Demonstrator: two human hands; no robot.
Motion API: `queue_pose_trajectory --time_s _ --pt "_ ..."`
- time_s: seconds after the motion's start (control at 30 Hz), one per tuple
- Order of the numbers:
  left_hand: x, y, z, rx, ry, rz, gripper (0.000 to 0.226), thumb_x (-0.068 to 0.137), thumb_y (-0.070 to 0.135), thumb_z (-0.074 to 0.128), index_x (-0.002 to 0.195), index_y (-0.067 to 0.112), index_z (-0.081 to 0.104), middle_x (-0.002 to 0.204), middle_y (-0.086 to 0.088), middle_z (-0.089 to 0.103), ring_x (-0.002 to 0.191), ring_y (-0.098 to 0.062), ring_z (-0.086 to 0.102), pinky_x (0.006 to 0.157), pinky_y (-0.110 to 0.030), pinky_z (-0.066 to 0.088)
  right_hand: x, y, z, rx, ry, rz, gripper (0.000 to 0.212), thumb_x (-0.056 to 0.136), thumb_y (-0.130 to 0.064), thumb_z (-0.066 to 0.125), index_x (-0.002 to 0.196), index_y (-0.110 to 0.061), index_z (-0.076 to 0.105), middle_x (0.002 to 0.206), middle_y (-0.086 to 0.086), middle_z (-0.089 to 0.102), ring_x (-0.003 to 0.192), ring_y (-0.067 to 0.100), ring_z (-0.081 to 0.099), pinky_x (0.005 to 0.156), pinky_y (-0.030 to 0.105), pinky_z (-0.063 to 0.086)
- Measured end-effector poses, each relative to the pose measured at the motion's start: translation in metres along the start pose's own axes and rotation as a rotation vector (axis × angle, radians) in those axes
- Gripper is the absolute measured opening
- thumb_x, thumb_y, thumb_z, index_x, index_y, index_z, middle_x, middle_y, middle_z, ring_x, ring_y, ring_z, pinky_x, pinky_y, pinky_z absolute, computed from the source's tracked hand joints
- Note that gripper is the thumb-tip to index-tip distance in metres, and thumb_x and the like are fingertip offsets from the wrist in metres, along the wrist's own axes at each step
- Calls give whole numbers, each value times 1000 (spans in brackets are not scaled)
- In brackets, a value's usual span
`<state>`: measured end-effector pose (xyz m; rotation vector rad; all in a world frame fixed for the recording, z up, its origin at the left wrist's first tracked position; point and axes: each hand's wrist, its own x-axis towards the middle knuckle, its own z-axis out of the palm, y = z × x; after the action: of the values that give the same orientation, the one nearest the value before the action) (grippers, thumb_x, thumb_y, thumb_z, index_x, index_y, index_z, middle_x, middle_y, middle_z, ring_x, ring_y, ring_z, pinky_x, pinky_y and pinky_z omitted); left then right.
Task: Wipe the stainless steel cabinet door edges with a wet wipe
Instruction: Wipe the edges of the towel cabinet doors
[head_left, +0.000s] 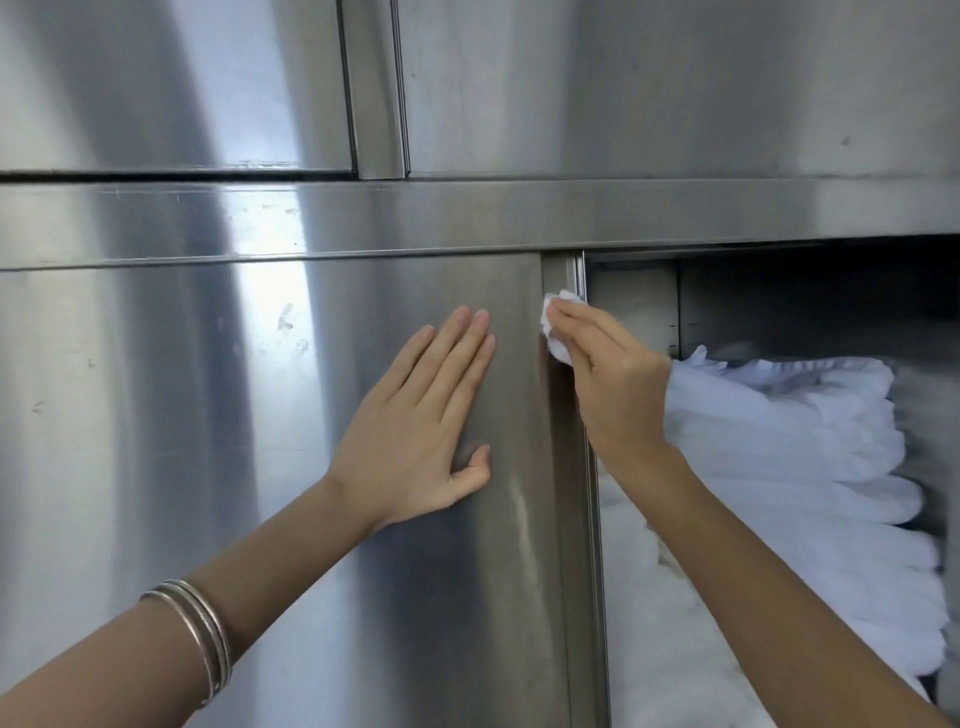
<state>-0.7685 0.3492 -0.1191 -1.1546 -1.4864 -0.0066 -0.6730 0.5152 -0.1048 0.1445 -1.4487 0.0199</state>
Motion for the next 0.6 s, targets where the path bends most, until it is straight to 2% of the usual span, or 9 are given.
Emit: queue_pose_trajectory --time_s 0.1,0.2,0.33,0.43,0.5,0.6 --pt "-2 1 0 0 -9 0 83 81 41 51 148 -4 29 157 -20 23 148 -31 17 120 -45 17 19 1 6 52 50 71 16 80 -2 67 94 4 72 92 15 72 86 22 69 84 14 45" --pt "-1 -1 -1 27 -30 6 85 84 48 48 149 -4 27 158 -20 20 148 -32 14 120 -45 15 -13 -1 -2 60 12 101 15 79 -1 69 93 3 73 92 12 72 84 19 68 83 10 45" --pt "-9 12 5 31 -31 29 86 84 51 48 149 -2 28 159 -18 19 149 -32 13 120 -48 14 -28 1 -11 84 -53 29 12 78 3 70 90 3 73 89 13 72 81 22 69 79 20 49" --pt "-37 41 20 -34 -31 38 86 83 49 51 149 -1 28 159 -20 17 149 -32 11 121 -47 12 -18 -2 -7 10 -87 -4 8 83 -2 65 86 1 72 88 11 70 79 25 67 70 32 53" --pt "-63 56 29 -50 -23 12 87 81 49 55 150 1 29 160 -17 17 149 -31 13 121 -47 12 -30 -6 -6 -45 -96 -37 10 85 -5 63 88 2 70 90 12 69 80 27 66 68 33 53" --pt "-89 62 34 -24 -18 -5 88 81 50 56 150 4 29 161 -12 18 148 -30 16 121 -47 12 -77 -13 -15 -31 -181 -36 18 82 -5 68 97 5 69 98 15 69 88 27 67 80 28 51"
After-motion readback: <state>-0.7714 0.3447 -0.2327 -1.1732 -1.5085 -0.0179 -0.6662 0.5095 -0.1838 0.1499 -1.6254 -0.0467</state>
